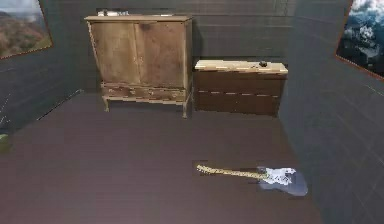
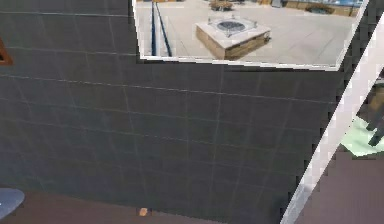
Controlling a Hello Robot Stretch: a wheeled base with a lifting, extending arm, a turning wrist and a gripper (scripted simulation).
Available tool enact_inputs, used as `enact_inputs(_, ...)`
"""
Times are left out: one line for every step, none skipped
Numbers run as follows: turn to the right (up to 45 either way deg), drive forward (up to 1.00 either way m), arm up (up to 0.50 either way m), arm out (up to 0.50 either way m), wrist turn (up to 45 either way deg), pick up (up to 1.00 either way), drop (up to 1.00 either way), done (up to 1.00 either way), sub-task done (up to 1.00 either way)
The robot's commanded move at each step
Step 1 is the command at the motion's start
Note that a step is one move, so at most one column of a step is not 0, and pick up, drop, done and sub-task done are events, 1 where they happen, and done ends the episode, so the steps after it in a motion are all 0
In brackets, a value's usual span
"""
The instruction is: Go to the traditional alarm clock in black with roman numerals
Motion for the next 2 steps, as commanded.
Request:
enact_inputs(0.0, 0.4, 0.0, 0.0, 0.0, 0.0, 0.0, 0.0, 0.0)
enact_inputs(-12.0, 0.0, 0.0, 0.0, 0.0, 0.0, 0.0, 0.0, 0.0)
